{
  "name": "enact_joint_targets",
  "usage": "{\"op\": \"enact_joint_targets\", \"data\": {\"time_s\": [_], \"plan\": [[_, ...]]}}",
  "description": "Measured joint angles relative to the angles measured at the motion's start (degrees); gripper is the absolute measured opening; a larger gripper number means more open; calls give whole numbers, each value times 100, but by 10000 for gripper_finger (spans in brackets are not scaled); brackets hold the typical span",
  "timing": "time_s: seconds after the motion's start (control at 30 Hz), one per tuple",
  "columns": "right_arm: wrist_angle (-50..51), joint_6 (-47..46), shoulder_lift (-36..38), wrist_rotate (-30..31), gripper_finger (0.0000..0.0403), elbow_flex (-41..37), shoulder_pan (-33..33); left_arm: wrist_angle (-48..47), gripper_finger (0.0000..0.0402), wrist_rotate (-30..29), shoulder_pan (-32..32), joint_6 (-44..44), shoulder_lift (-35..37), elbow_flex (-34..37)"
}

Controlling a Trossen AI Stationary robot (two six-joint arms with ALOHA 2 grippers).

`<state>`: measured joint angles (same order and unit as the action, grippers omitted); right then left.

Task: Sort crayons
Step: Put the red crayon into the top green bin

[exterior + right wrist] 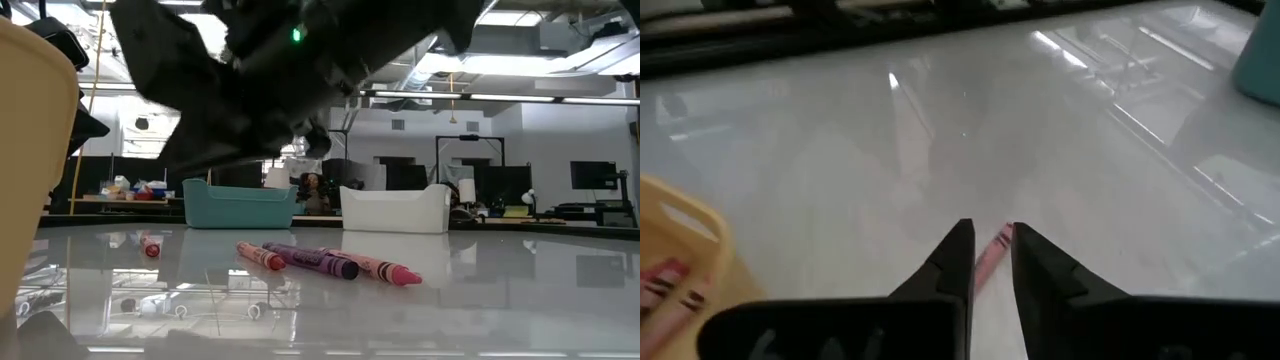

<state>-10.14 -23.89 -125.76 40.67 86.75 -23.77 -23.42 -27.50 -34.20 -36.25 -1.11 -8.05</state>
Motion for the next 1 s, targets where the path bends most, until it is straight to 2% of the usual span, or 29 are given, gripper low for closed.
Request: {"op": "enact_joint_targets", "data": {"time_s": [0.5, 1.0], "plan": [[-194, 126, -656, -396, 65, 355, -11, -2, 228, 8, 0, 0, -2, 0], [439, 191, -679, -495, 66, 491, -11, -2, 228, 2, 0, 0, 0, 2]]}}
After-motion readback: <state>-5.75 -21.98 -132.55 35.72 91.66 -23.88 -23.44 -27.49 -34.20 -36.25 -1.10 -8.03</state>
